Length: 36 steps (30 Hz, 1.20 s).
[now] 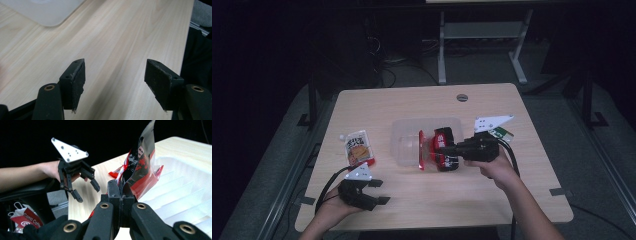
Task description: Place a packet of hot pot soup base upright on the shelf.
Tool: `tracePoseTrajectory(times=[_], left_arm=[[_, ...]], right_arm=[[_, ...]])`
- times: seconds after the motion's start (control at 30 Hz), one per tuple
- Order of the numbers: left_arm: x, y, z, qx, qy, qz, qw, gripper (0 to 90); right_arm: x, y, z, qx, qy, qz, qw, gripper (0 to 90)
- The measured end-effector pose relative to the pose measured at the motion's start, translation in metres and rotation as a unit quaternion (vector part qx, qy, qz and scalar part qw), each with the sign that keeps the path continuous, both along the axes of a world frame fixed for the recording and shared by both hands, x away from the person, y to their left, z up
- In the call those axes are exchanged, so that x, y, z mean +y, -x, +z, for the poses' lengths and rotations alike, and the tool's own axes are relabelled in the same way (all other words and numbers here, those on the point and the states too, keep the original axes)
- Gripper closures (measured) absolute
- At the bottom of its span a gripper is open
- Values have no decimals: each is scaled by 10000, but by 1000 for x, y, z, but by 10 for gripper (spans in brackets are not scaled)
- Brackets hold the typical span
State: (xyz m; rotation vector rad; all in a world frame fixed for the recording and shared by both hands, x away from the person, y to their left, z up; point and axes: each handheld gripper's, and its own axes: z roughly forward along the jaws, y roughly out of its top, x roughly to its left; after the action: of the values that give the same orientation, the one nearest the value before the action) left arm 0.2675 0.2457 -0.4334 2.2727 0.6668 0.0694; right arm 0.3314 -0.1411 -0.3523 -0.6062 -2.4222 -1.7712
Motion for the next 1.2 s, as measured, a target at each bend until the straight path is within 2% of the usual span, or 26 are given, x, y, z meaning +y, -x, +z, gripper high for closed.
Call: tracePoseTrajectory(times=[0.13,0.27,0.43,0.57,0.67,0.83,0.93,1.2], left_arm=[[5,-1,-2,-1,23,124,9999,328],[7,-2,-2,-11,0,143,9999,328],[9,-1,-4,-3,-51,164,9999,329],[11,-1,-4,-33,-69,201,9998,328],[12,-1,-6,30,-35,288,9996,326],[13,-3,-7,1,-103,228,9997,326],[12,-2,-8,48,-108,246,9996,326],[14,-3,-8,1,-135,240,9996,325]], right_arm=[[-2,-9,7,-101,-71,-96,9999,900],[-4,-12,12,-161,-74,-163,9997,900],[-16,-17,14,-228,7,-363,9991,900],[-24,-20,12,-215,21,-492,9986,900],[-34,-24,9,-189,42,-626,9978,900],[-41,-27,5,-167,96,-751,9970,900],[-47,-28,2,-140,280,-876,9957,900],[-53,-31,-5,-108,392,-1040,9937,900]])
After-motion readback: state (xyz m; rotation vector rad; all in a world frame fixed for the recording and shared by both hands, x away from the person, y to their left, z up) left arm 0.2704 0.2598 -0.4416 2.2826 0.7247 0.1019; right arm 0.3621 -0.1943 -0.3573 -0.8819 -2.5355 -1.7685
